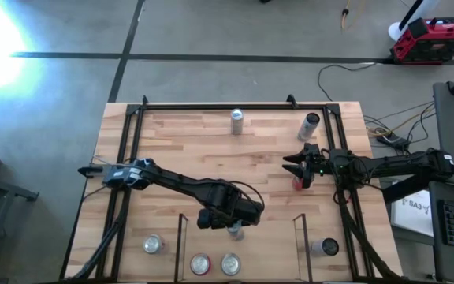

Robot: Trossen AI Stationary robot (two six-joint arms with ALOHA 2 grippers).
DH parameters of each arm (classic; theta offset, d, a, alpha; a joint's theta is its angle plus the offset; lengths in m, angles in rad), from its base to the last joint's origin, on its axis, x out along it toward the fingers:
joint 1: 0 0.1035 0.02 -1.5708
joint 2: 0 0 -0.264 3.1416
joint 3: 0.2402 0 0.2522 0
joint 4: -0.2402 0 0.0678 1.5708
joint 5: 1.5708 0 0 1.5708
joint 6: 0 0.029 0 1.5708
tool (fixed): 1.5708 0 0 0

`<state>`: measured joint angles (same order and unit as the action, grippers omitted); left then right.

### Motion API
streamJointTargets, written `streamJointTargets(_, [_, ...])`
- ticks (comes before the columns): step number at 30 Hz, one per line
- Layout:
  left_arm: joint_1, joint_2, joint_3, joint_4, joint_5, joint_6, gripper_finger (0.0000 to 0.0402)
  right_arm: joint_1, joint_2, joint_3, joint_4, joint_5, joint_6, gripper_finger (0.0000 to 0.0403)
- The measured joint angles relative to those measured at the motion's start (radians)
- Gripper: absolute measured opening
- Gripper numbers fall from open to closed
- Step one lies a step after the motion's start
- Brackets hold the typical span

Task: Place canned beverage on shelf
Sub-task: Put the bottom blue soda can on the shelf

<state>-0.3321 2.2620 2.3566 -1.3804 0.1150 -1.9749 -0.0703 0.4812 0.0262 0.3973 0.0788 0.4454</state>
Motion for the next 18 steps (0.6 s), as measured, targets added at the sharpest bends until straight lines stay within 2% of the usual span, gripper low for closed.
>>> streamJointTargets(8, [0.000, 0.000, 0.000, 0.004, 0.001, 0.001, 0.0288, 0.000, 0.000, 0.000, 0.000, 0.000, 0.000, 0.0183])
streamJointTargets(18, [0.000, 0.000, 0.000, 0.012, -0.003, 0.002, 0.0302, 0.000, 0.000, 0.000, 0.000, 0.000, 0.000, 0.0183])
